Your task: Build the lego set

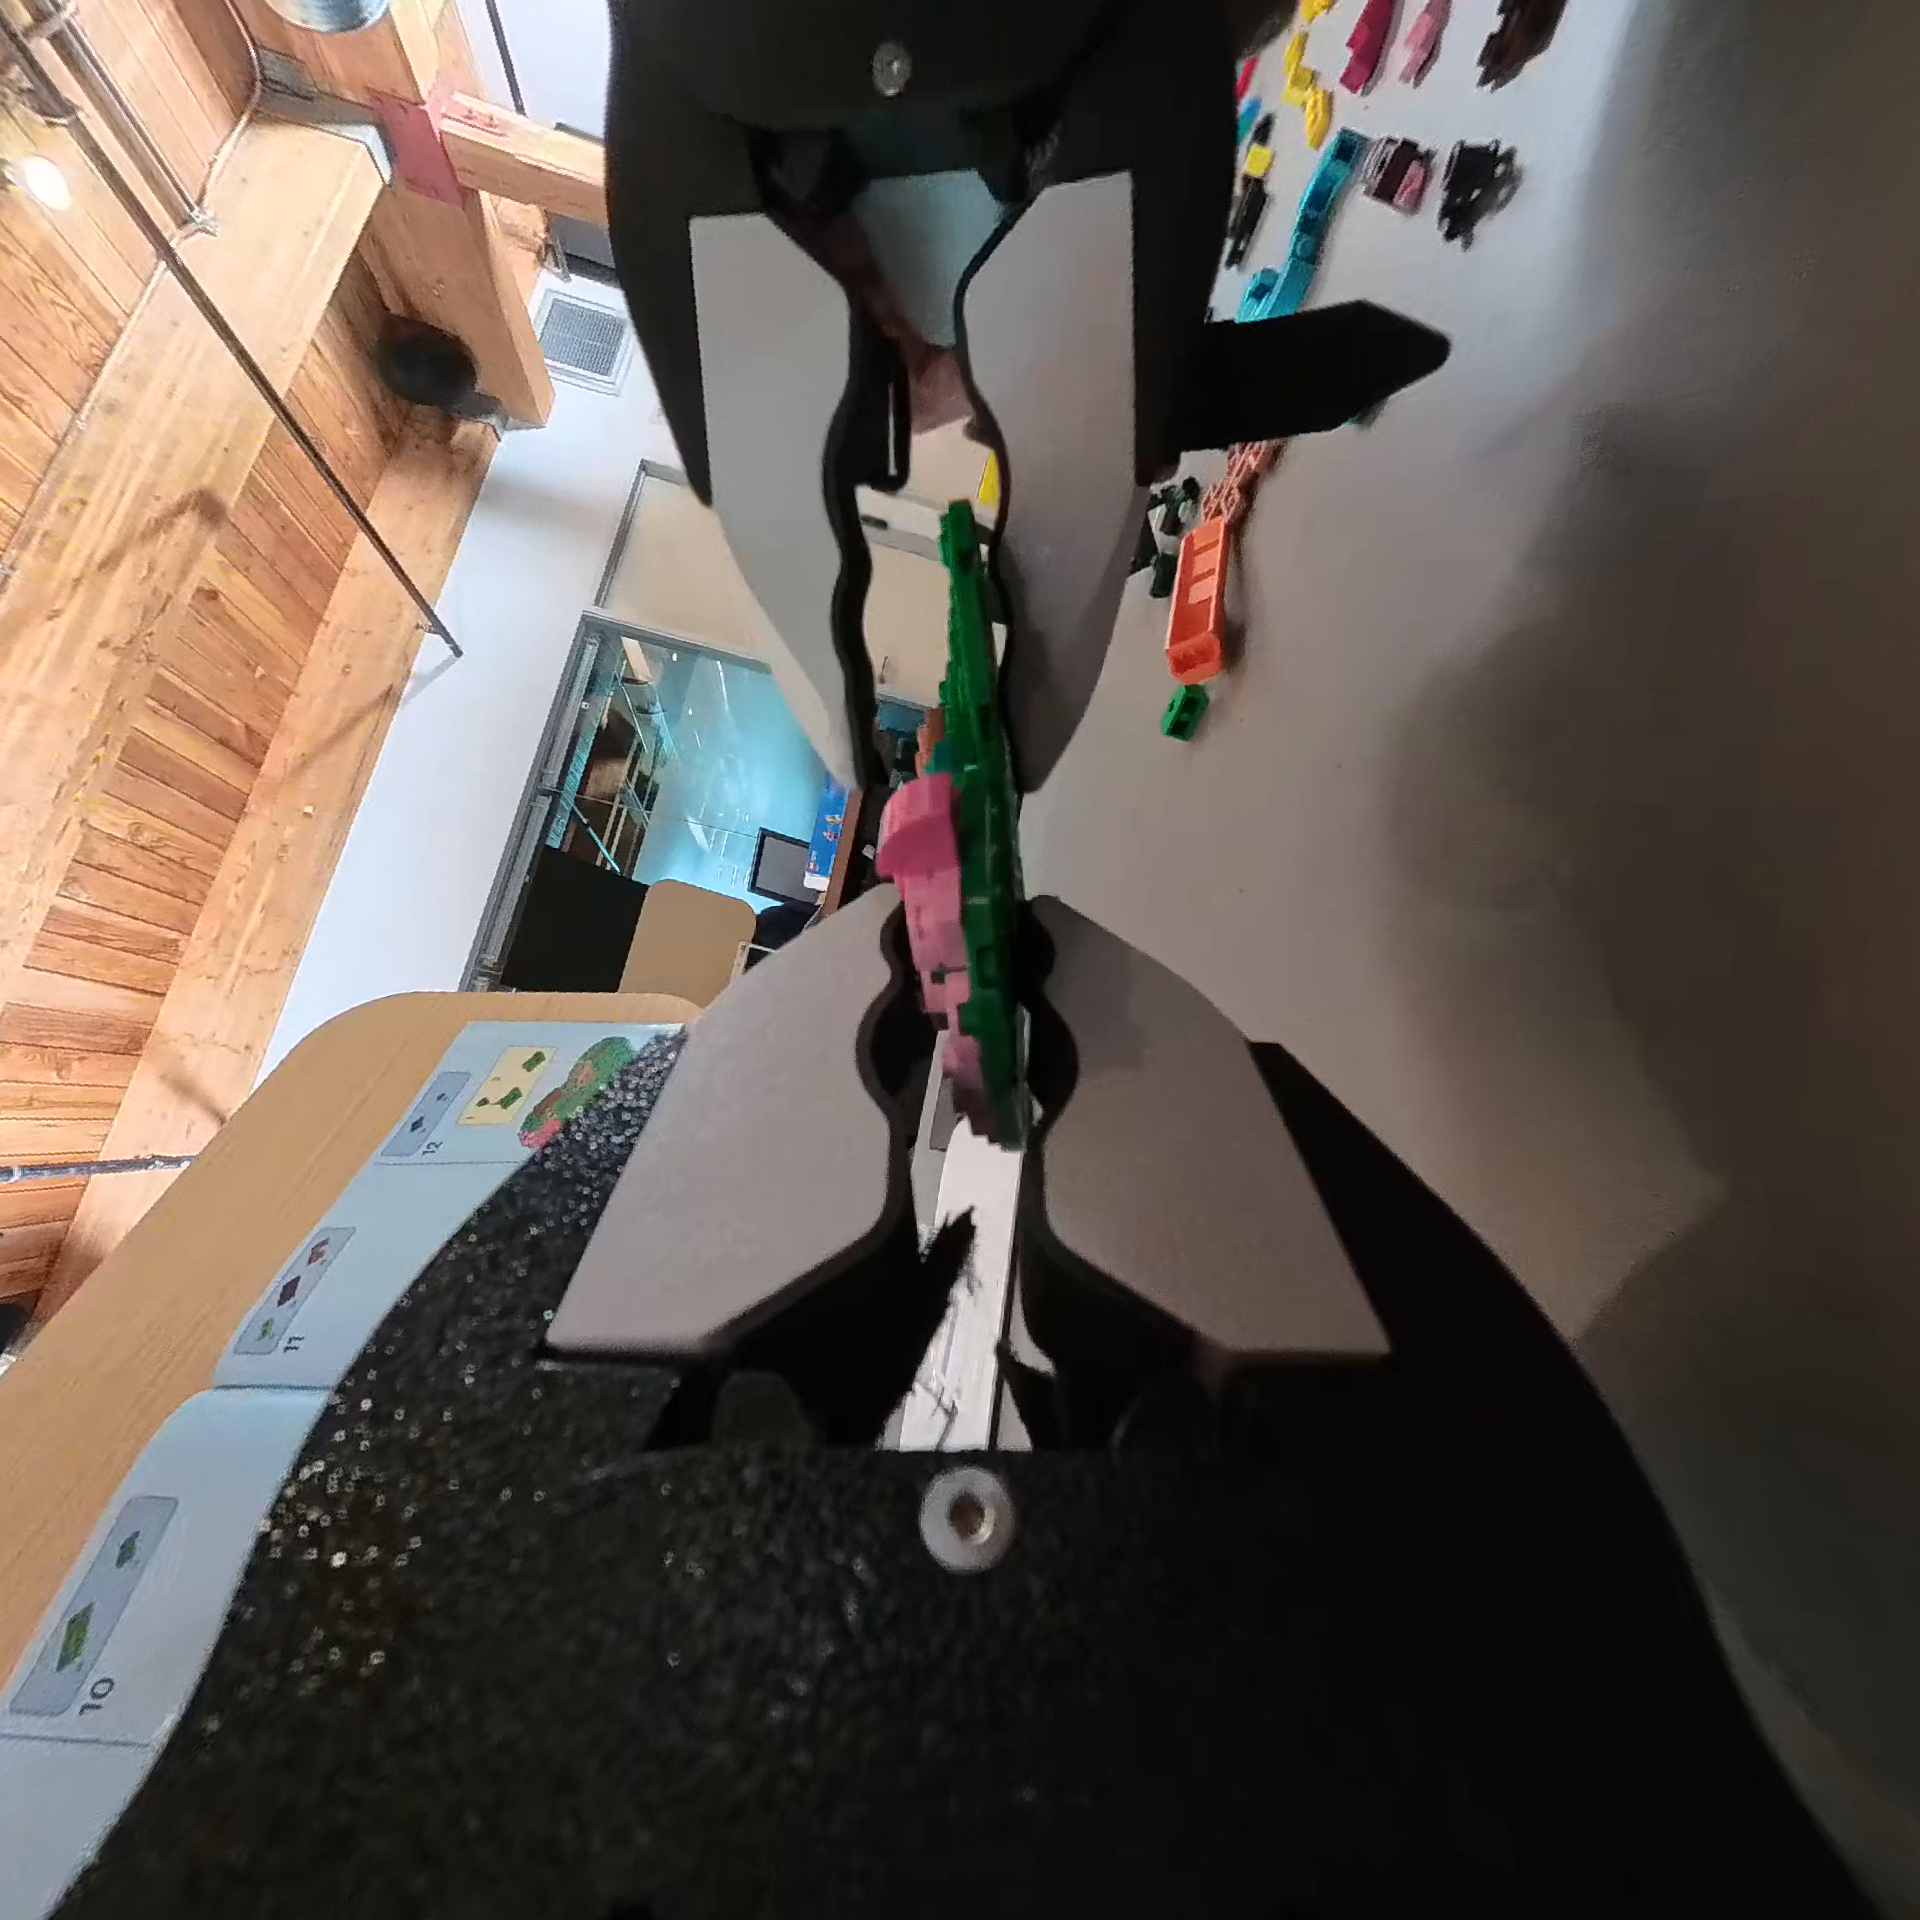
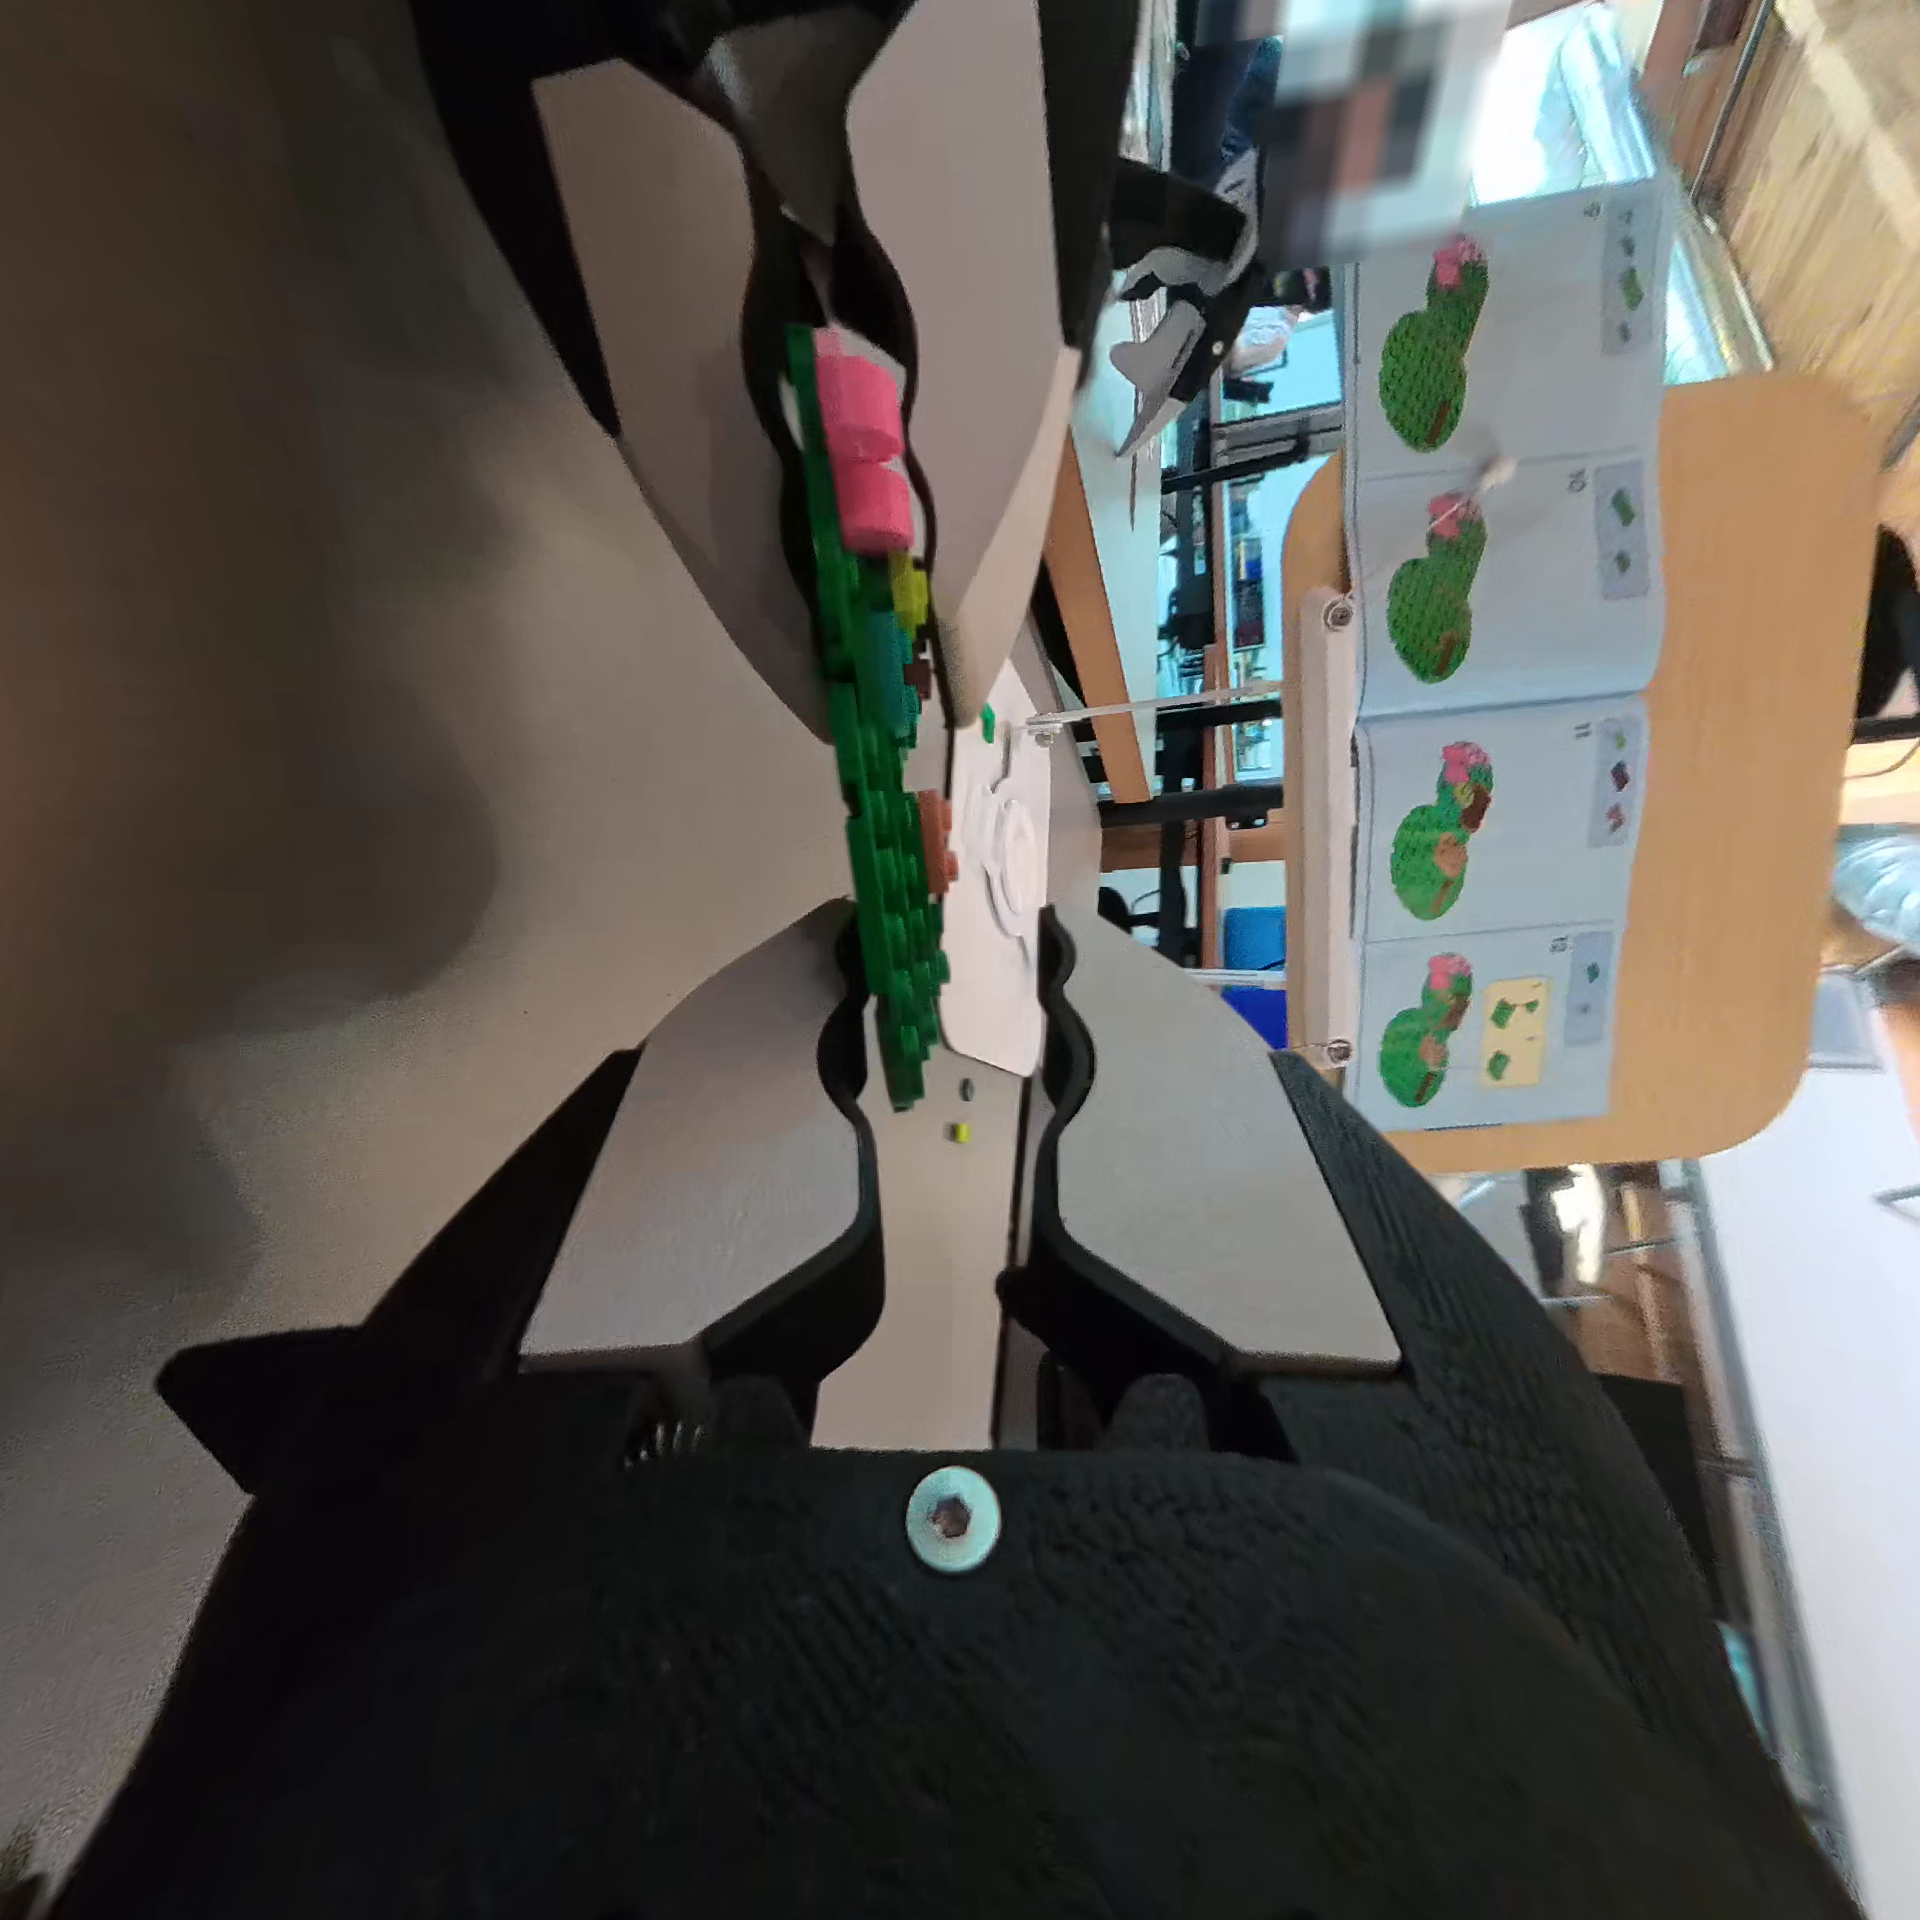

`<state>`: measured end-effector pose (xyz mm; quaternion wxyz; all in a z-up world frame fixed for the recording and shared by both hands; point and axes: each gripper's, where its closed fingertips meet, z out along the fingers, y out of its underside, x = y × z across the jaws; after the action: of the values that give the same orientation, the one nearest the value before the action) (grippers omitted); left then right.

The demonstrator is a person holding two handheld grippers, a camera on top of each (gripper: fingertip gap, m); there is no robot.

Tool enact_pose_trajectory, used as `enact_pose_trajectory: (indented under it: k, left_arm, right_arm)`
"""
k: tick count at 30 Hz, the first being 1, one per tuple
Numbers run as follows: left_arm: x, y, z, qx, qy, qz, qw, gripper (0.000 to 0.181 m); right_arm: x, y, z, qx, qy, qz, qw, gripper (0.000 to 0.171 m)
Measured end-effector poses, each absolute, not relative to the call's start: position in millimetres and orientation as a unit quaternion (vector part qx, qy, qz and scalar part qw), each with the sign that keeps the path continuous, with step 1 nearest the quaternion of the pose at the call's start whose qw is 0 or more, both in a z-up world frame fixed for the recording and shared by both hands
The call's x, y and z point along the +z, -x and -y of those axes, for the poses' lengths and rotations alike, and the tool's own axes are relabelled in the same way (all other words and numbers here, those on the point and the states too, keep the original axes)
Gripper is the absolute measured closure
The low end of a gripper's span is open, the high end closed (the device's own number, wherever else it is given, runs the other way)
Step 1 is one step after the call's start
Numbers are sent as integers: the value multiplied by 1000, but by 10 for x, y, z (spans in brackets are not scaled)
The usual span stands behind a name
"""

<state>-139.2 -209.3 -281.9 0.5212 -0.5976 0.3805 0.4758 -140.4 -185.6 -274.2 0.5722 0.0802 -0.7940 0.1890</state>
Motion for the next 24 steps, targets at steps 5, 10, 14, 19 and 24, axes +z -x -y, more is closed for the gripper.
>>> enact_pose_trajectory:
  k: [5, 10, 14, 19, 24]
  left_arm:
    - [-2795, 1442, 2098, 492, 591, -367, 523, 164]
    - [-2669, 1493, 2111, 544, 558, -348, 522, 158]
    - [-2659, 1534, 2121, 573, 543, -352, 503, 162]
    - [-2676, 1516, 2128, 592, 526, -376, 482, 164]
    - [-2632, 1515, 2140, 596, 521, -371, 486, 164]
  right_arm:
    - [-2786, 1440, 1848, 164, -92, 782, 594, 159]
    - [-2723, 1527, 1751, 118, -83, 763, 630, 160]
    - [-2683, 1535, 1737, 103, -89, 752, 646, 160]
    - [-2701, 1531, 1741, 91, -96, 754, 643, 160]
    - [-2649, 1477, 1756, 120, -101, 752, 641, 159]
